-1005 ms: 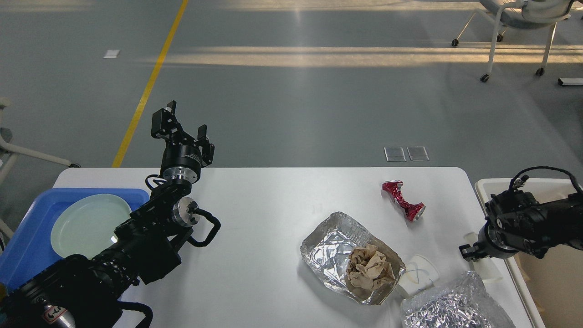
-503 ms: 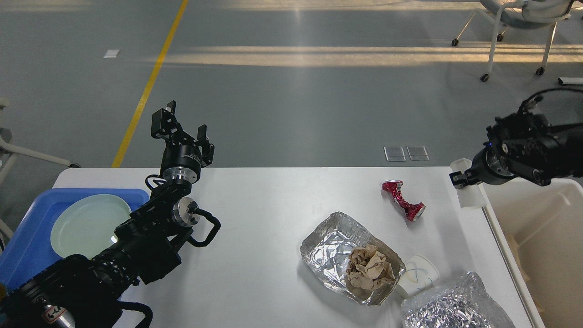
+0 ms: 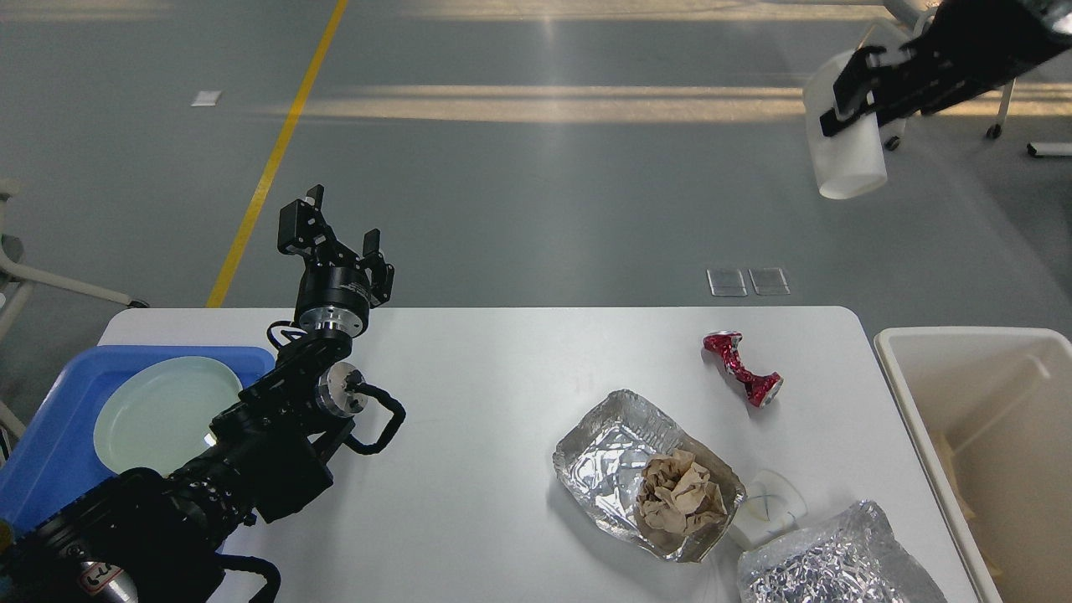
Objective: Tidy desktop
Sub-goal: 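Lift the white cup and drop it into the white bin, then swing the right gripper back over the table toward the foil tray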
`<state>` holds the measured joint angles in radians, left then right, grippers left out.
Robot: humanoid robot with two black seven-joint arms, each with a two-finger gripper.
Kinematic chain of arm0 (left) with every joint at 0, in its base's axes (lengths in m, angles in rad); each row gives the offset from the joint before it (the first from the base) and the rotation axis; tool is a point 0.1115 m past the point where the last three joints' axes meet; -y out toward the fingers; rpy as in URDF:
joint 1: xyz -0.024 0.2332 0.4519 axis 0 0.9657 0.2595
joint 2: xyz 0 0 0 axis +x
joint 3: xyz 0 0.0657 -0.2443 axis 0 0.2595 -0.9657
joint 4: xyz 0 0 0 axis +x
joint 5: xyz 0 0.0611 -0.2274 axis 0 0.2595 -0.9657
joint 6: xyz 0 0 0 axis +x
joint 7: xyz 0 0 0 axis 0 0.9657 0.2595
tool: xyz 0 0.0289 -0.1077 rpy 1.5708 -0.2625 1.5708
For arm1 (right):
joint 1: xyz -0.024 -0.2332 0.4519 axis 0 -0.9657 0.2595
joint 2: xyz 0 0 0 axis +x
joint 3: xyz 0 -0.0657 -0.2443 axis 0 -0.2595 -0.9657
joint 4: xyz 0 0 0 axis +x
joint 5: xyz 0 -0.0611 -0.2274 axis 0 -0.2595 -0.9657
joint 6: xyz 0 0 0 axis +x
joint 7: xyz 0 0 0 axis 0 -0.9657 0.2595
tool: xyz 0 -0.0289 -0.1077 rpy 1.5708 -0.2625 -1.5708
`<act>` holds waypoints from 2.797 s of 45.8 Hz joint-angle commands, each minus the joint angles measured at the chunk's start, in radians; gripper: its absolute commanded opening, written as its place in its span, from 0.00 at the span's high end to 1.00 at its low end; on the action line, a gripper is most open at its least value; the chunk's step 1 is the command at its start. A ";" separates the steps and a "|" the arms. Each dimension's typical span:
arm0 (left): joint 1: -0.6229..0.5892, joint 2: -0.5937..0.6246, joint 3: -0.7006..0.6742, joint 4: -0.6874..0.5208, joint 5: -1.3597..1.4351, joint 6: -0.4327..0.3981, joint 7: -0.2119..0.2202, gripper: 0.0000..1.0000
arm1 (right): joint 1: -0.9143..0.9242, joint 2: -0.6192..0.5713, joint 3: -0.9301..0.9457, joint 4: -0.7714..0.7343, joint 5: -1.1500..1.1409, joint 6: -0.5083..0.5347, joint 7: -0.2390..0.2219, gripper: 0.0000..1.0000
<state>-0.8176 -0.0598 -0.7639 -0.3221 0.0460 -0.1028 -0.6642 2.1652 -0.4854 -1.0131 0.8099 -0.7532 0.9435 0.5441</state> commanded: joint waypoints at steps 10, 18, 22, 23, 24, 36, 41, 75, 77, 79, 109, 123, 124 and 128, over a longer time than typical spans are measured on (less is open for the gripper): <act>0.000 0.000 0.000 0.000 0.000 0.000 0.000 0.01 | 0.154 -0.007 0.011 0.061 0.000 0.016 0.062 0.64; 0.000 0.000 0.000 0.000 0.000 0.000 0.000 0.01 | -0.086 0.001 -0.005 -0.030 -0.008 0.015 0.037 0.65; 0.000 0.000 0.000 0.000 0.000 0.000 0.000 0.01 | -0.324 0.005 -0.030 -0.222 -0.008 -0.077 0.019 0.64; 0.000 0.000 0.000 0.000 0.000 0.000 0.000 0.01 | -0.387 0.013 -0.038 -0.288 -0.008 -0.098 0.019 0.64; 0.000 0.000 0.000 0.000 0.000 0.000 0.000 0.01 | -0.451 0.024 -0.045 -0.352 -0.008 -0.123 0.017 0.64; 0.000 0.000 0.000 0.000 0.000 0.000 0.000 0.01 | -0.916 0.082 -0.128 -0.669 0.060 -0.308 -0.042 0.64; 0.000 0.000 0.000 0.000 0.000 0.000 0.000 0.01 | -0.988 0.080 -0.133 -0.670 0.072 -0.342 -0.118 0.64; 0.000 0.000 0.000 0.000 0.000 0.000 0.000 0.01 | -1.140 0.054 -0.150 -0.666 0.086 -0.548 -0.317 0.00; 0.000 0.000 0.000 0.000 0.000 0.000 0.000 0.01 | -1.139 0.054 -0.151 -0.666 0.092 -0.548 -0.317 0.00; 0.000 0.000 0.000 0.000 0.000 0.000 0.000 0.01 | -1.139 0.054 -0.150 -0.666 0.092 -0.548 -0.317 0.00; 0.000 0.000 0.000 0.000 0.000 0.000 0.000 0.01 | -0.426 -0.050 -0.134 0.127 0.195 -0.438 -0.317 0.00; 0.000 0.000 0.000 0.000 0.000 0.000 0.000 0.01 | 0.001 -0.088 -0.108 0.400 0.256 -0.145 -0.306 0.00; 0.000 0.000 0.000 0.000 0.000 0.000 0.000 0.01 | 0.022 -0.093 -0.098 0.411 0.262 -0.120 -0.306 0.00; 0.000 0.000 0.000 0.000 0.000 0.000 0.000 0.01 | 0.106 -0.125 -0.035 0.449 0.284 -0.007 -0.306 0.00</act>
<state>-0.8176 -0.0599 -0.7639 -0.3221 0.0460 -0.1028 -0.6642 2.1586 -0.5769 -1.1158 1.2062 -0.4963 0.8000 0.2365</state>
